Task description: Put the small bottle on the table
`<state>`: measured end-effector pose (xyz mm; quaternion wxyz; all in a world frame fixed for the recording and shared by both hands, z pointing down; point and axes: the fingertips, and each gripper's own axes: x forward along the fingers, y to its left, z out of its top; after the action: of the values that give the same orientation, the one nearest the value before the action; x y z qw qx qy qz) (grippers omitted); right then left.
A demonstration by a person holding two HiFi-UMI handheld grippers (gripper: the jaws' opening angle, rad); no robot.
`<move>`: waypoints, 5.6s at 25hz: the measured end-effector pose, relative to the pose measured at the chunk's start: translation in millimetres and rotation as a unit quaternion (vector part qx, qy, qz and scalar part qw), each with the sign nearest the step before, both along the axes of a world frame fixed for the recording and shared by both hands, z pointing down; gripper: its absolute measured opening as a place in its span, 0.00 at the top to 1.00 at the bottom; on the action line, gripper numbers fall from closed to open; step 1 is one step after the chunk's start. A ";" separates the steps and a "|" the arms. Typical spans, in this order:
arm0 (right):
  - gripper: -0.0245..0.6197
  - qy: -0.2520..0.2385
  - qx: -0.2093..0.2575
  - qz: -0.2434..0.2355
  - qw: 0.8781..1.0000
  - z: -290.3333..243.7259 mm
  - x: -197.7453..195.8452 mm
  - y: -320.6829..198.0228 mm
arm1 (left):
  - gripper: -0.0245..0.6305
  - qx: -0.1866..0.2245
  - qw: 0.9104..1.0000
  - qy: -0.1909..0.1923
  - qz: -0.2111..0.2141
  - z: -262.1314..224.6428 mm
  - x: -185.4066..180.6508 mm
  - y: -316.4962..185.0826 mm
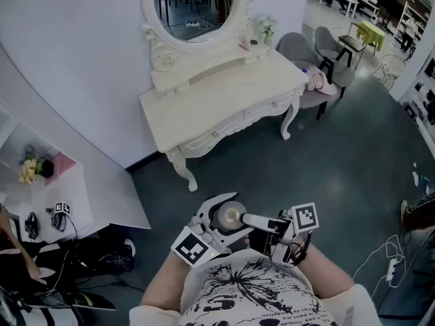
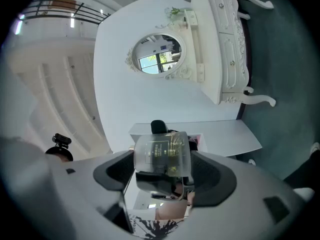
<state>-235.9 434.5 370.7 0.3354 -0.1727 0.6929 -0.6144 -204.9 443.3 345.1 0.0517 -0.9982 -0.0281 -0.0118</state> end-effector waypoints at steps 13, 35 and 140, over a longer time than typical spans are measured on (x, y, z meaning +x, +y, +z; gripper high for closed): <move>0.41 0.007 0.000 0.007 1.000 3.8 29.7 -6.0 | 0.43 0.014 1.000 0.001 0.013 4.0 29.7 -5.2; 0.41 0.004 -0.020 0.046 0.999 24.3 133.4 -123.0 | 0.43 -0.006 0.999 0.002 0.041 23.5 132.9 -121.6; 0.54 0.189 -0.128 -0.246 0.942 244.6 355.7 -638.0 | 0.43 -0.124 0.926 -0.213 -0.284 277.5 342.2 -655.0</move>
<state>119.8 -203.4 615.4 0.0116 -0.1520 0.6798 -0.7174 137.3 -211.7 622.6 -0.0854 -0.9366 0.2454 -0.2352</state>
